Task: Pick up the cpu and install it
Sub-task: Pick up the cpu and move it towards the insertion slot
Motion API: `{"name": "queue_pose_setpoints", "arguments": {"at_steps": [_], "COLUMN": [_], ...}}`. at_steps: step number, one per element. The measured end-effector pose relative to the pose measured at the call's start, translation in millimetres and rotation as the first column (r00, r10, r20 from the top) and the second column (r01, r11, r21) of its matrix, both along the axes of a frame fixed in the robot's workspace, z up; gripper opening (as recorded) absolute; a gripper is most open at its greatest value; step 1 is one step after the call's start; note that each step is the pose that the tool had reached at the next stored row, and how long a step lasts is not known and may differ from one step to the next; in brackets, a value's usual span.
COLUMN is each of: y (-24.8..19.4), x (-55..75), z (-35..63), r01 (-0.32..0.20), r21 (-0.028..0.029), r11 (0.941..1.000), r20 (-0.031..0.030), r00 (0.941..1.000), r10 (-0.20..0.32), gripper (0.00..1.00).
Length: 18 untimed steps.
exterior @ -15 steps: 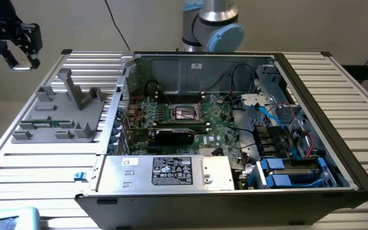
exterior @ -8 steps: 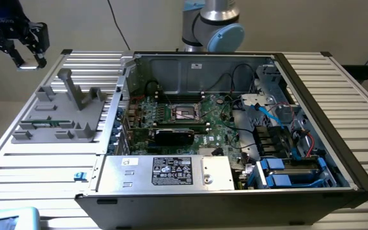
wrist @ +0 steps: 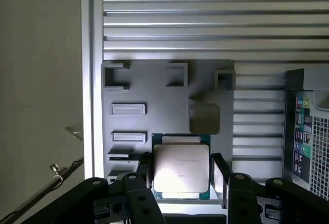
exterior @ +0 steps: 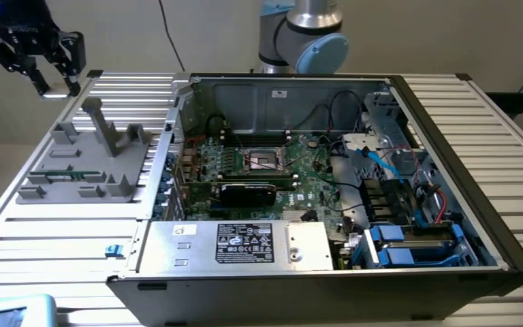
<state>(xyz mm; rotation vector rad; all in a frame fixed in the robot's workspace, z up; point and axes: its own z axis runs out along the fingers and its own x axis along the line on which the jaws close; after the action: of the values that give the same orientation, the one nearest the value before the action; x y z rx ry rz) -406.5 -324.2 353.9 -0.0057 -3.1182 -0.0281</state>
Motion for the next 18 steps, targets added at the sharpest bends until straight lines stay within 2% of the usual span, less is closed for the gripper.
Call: {"name": "queue_pose_setpoints", "arguments": {"at_steps": [3, 7, 10, 18], "y": [0.1, 0.3, 0.3, 0.3], "x": [8.2, 16.1, 29.2, 62.9], "z": [3.3, 15.3, 20.4, 26.4], "r01": [0.000, 0.000, 0.000, 0.000], "r21": [0.0001, 0.0001, 0.0001, 0.0005], "r11": [1.0000, 1.0000, 1.0000, 1.0000], "r20": [0.0001, 0.0003, 0.0000, 0.0001], "r00": [1.0000, 1.0000, 1.0000, 1.0000], "r10": [0.000, 0.000, 0.000, 0.000], "gripper": [0.56, 0.56, 0.56, 0.56]}}
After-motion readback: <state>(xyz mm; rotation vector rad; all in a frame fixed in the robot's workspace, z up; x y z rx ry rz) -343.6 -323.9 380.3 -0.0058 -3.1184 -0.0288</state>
